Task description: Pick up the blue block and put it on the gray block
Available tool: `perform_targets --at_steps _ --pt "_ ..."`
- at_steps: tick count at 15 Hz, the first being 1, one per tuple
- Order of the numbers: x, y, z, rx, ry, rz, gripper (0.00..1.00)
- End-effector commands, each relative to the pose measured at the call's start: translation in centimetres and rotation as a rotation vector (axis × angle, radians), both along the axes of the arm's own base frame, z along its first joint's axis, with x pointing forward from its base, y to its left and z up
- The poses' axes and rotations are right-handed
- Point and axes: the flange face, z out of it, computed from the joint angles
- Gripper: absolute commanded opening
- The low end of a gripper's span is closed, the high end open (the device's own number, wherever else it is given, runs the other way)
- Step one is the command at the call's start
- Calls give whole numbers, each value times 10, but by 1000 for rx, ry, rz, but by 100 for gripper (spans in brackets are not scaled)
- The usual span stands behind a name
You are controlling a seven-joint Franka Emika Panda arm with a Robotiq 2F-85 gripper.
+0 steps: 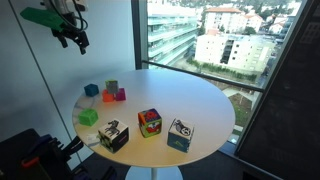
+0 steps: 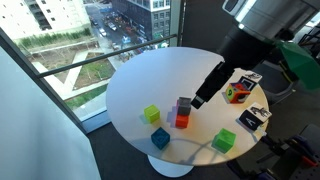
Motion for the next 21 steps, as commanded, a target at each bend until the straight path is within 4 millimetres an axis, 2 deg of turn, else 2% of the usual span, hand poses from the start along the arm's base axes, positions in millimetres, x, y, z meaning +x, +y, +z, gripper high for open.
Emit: perform_targets --at_steps 1,7,21 --pt "7 -5 -1 -10 3 -32 100" --pt "9 -4 -19 -74 29 -35 100" --pt "3 20 -88 -247 151 -21 100"
